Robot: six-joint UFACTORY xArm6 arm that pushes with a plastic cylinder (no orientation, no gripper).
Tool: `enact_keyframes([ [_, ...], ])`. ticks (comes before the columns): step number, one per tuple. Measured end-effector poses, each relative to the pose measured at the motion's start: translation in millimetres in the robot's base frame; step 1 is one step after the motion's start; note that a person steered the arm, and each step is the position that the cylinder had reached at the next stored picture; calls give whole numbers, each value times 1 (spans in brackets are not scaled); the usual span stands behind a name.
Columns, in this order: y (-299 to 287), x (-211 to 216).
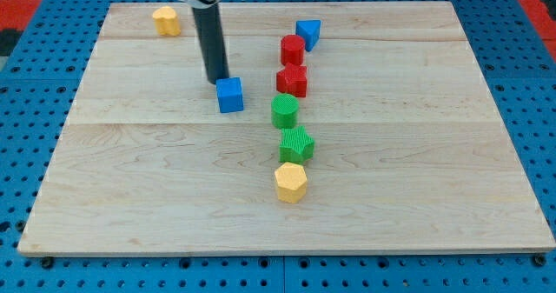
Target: Push the blue triangle to the top right of the green circle
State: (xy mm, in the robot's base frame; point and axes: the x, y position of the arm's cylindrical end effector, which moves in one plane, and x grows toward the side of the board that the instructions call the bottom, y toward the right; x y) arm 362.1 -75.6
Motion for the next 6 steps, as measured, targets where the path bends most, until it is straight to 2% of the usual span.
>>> enact_keyframes([
  [1,1,5],
  [2,-25,35],
  [3,-27,47],
  [4,1,68],
  [5,48,68],
  [6,-25,66],
])
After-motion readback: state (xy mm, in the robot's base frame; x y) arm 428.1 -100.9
